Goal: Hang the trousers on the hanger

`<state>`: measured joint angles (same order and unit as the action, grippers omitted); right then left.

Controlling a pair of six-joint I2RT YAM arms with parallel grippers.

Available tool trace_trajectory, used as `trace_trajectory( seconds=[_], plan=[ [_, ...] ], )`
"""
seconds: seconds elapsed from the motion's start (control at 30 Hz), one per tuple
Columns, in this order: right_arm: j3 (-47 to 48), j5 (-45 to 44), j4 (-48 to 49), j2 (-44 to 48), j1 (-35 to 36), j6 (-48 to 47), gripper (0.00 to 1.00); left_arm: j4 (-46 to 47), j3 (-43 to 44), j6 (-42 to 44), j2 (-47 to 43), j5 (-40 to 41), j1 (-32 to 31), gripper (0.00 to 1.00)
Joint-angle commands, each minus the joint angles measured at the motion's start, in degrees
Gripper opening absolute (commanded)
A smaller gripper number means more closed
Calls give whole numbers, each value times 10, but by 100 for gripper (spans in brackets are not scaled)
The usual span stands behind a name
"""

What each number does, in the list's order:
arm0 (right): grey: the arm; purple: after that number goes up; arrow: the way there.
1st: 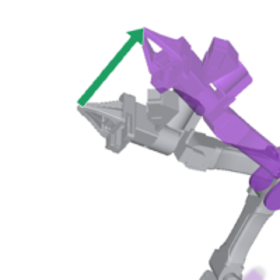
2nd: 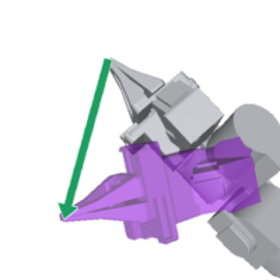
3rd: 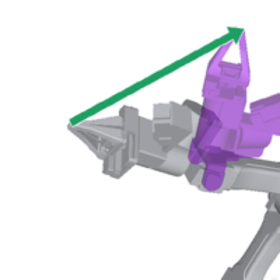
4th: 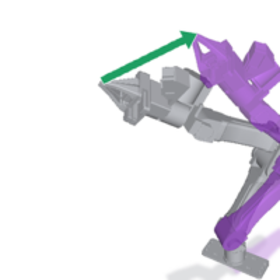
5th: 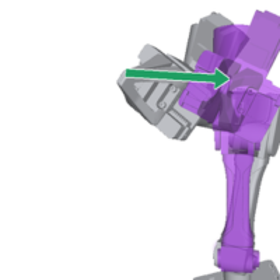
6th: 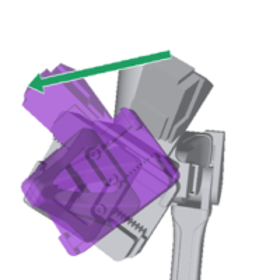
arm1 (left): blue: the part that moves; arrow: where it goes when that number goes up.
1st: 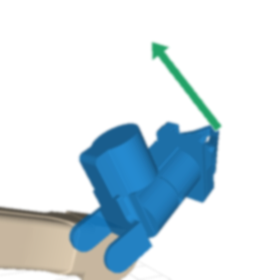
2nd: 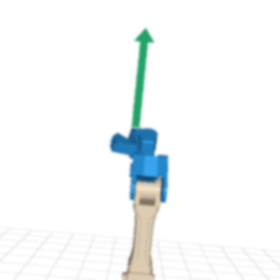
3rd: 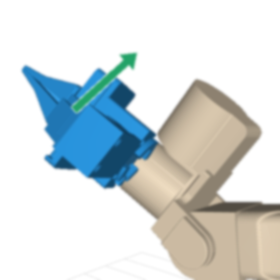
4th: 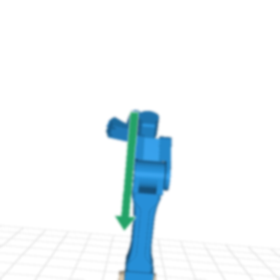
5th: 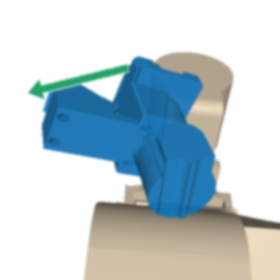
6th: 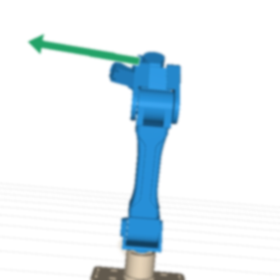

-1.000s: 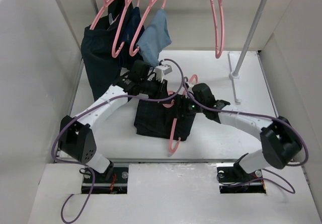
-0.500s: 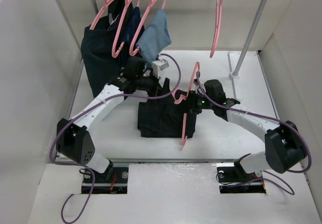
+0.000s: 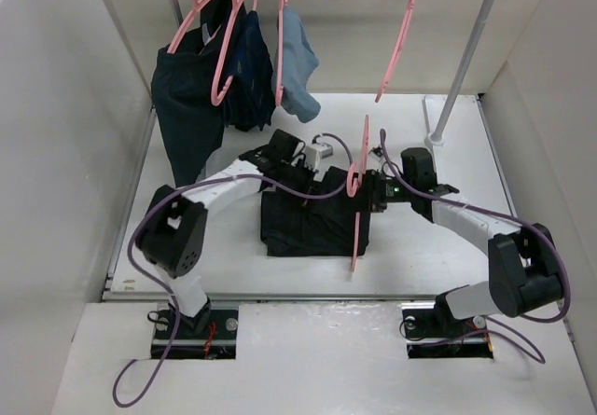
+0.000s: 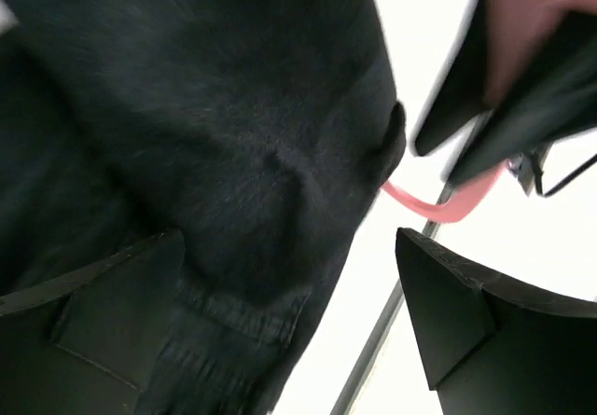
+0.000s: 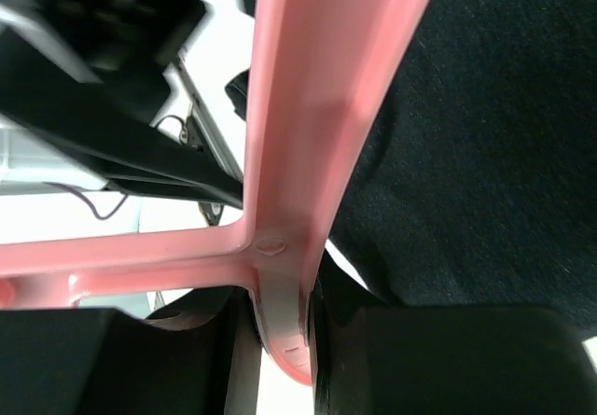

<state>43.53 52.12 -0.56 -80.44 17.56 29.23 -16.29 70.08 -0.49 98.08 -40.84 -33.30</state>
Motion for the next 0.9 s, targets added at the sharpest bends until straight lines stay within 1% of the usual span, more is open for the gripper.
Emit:
trace_trajectory(
  seconds=[0.0, 0.1, 0.17, 0.2, 0.27, 0.3, 0.37, 0.5, 0.53, 0.57, 0.63, 0.7, 0.73, 0.8, 0.87],
  plan=[
    [-7, 40, 51, -1, -11, -31, 0, -4, 44, 3, 31, -33, -17, 95],
    [-19, 40, 63, -1, -16, -31, 0, -33, 80, 19, 86, 31, -46, 94],
    [-30, 35, 68, 12, -17, -26, 0, -47, 86, 26, 104, 38, -51, 80],
    [-30, 35, 68, 22, -23, -21, 0, -53, 86, 26, 104, 44, -57, 69],
    [-36, 35, 68, 33, -28, -21, 0, -53, 78, 26, 98, 44, -57, 35],
    [-42, 35, 68, 38, -38, -15, 0, -53, 78, 31, 80, 44, -57, 0],
    [-50, 30, 68, 46, -56, -15, 0, -64, 78, 37, 58, 61, -57, 0],
    [-78, 30, 68, 58, -94, -3, 0, -71, 78, 43, -20, 74, -45, 0],
    [-78, 30, 68, 58, -102, 2, 0, -76, 78, 48, -57, 74, -37, 0],
    [-85, 23, 68, 58, -108, 2, 0, -76, 83, 53, -74, 74, -37, 0],
    [-85, 2, 68, 36, -125, 8, 0, -104, 97, 77, -119, 55, -37, 0],
    [-85, -14, 68, 13, -132, 30, 0, -128, 117, 83, -147, 9, -37, 0],
    [-80, -14, 77, 0, -132, 37, 0, -134, 117, 92, -159, -2, -37, 0],
    [-80, -7, 114, -37, -132, 65, 0, -150, 125, 104, -188, -7, -37, 0],
    [-70, -1, 121, -51, -132, 72, 0, -179, 120, 116, -205, 5, -24, 0]
  ],
)
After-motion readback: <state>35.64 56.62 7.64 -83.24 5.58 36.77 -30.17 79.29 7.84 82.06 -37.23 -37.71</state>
